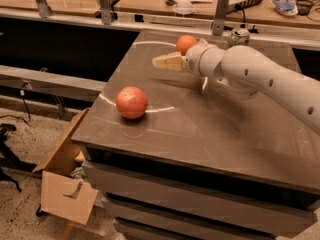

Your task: Move orange near apple

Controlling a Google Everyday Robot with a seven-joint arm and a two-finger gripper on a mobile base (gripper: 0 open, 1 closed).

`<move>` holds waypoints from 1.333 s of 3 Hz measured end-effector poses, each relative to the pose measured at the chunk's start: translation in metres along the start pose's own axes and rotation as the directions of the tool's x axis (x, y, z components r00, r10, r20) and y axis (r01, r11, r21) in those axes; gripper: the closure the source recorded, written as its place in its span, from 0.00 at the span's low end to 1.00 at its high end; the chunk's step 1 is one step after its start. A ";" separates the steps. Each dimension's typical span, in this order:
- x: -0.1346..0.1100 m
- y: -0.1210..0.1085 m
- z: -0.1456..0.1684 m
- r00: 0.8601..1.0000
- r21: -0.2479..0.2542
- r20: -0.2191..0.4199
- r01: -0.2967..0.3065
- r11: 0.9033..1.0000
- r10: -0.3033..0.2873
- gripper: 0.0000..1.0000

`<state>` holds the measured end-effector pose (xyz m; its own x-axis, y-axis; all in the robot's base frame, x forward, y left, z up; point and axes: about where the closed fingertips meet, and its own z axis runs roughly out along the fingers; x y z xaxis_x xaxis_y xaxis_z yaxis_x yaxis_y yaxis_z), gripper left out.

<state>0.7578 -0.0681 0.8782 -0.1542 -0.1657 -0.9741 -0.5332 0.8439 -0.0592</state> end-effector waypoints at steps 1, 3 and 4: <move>0.012 -0.030 0.019 0.999 0.049 -0.039 -0.010 0.999 0.012 0.00; 0.026 -0.060 0.041 0.998 0.094 -0.059 -0.017 0.995 0.023 0.18; 0.011 -0.063 0.048 1.000 0.084 -0.026 -0.002 0.996 0.004 0.41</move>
Offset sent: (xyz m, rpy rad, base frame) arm 0.0635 -0.0500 -0.0467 -0.0486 0.0860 -0.1437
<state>0.8296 -0.0989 0.8608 -0.1780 -0.1755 -0.9683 -0.4609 0.8842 -0.0755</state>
